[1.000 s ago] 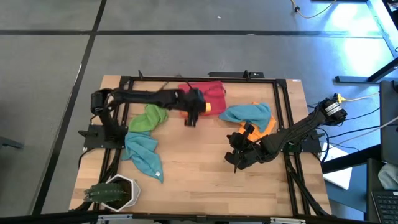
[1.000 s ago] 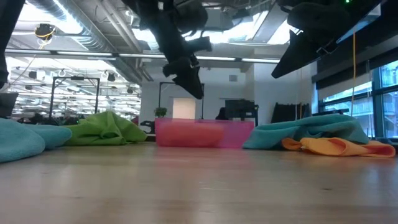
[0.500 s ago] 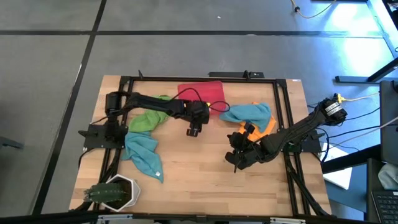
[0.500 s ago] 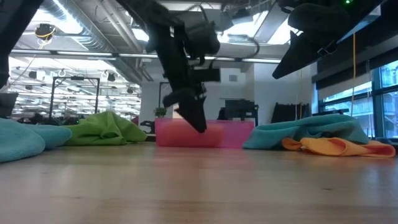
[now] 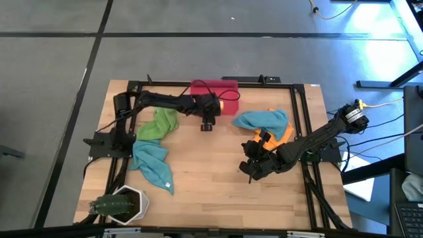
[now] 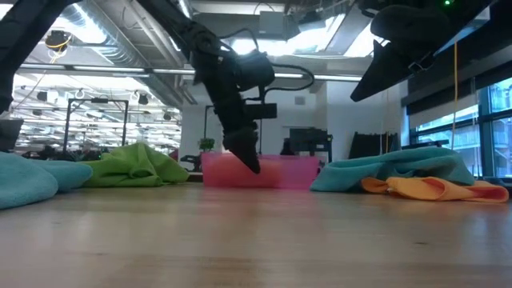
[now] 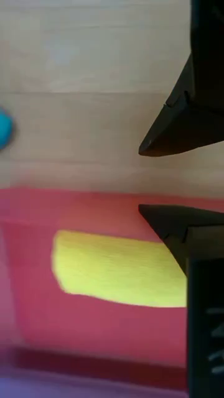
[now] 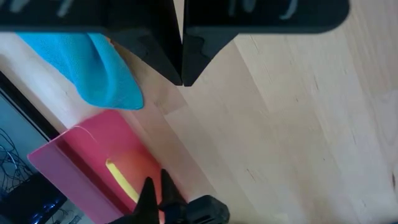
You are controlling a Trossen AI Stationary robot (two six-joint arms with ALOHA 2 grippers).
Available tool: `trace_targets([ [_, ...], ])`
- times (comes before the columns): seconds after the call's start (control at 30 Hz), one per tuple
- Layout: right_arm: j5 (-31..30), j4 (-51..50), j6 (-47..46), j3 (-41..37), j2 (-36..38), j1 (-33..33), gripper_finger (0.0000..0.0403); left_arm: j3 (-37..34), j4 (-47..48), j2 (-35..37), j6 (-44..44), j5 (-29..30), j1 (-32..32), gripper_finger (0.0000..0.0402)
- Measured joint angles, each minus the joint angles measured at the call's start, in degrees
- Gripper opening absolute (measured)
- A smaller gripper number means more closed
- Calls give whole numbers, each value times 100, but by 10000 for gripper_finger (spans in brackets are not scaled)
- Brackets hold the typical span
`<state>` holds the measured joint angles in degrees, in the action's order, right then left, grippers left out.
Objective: Roll microfiber towels into tight, uniform cylinder then place into a basket
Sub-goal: Put the yellow microfiber cloth into the red bin, then roll the left blue microfiber cloth
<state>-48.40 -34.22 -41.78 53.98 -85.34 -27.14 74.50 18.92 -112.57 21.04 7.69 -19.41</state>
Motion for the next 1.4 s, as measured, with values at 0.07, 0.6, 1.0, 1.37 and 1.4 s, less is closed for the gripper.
trace_targets([
  [0.07,-2,0,0,0,0,2,9,0,-214,0,2,-35,-10,128],
  [0.6,2,-40,2,0,0,2,9,-4,572,147,-260,-401,152,128],
  [1.0,1434,-219,1346,0,46,1296,16,-1069,-731,2301,-562,-973,623,128],
  [1.37,4387,1350,3608,-2,269,3261,17,-3224,-3272,3516,-1588,-1459,922,128],
  [1.4,4516,1406,3601,-2,266,3346,17,-3312,-3389,3551,-1645,-1423,991,128],
])
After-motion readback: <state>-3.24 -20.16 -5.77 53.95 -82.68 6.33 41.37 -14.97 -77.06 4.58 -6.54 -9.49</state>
